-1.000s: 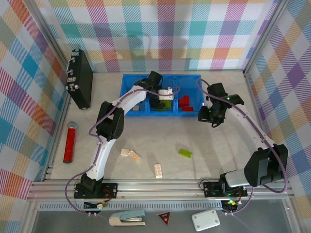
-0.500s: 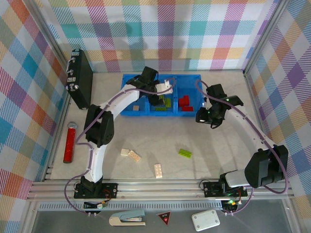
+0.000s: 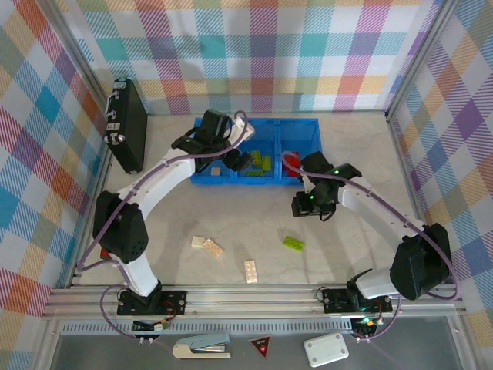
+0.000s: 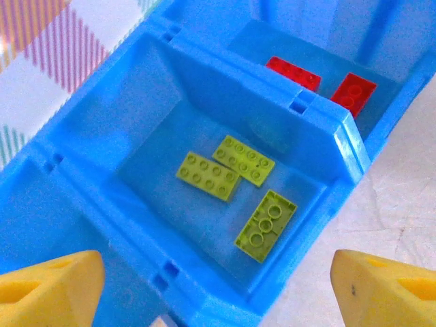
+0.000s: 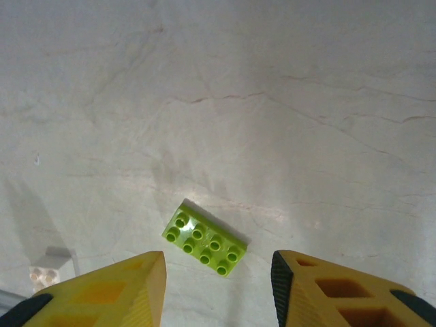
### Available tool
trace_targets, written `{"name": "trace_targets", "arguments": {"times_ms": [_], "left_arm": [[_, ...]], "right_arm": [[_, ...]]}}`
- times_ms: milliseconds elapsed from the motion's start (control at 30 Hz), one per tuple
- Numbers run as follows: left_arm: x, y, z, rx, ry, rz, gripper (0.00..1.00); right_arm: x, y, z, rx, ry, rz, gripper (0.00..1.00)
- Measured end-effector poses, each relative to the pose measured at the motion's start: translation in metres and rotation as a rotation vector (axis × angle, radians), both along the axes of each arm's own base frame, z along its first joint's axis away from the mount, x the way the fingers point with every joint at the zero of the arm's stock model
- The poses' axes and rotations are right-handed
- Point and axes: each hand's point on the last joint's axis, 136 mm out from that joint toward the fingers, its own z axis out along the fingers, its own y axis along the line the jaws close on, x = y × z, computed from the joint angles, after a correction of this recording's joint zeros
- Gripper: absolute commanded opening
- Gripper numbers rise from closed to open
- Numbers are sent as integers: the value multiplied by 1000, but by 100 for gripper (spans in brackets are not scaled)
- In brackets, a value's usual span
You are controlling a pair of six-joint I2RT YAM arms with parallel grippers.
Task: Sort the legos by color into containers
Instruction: Rotate the lego at the bottom-center of the table.
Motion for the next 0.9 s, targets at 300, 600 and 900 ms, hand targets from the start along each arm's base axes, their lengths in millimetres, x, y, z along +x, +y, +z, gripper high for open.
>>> {"name": "trace_targets", "arguments": {"times_ms": [300, 600, 900], "left_arm": [[-23, 60, 34, -83, 32, 285, 89], [-54, 123, 24, -69, 141, 451, 89], [-73, 151, -16, -45, 191, 505, 89]], "right_arm": [[-24, 20, -53, -89, 125, 137, 60], [-43, 24, -84, -78, 199, 152, 69], [-66, 26, -97, -88, 247, 151, 69]]}}
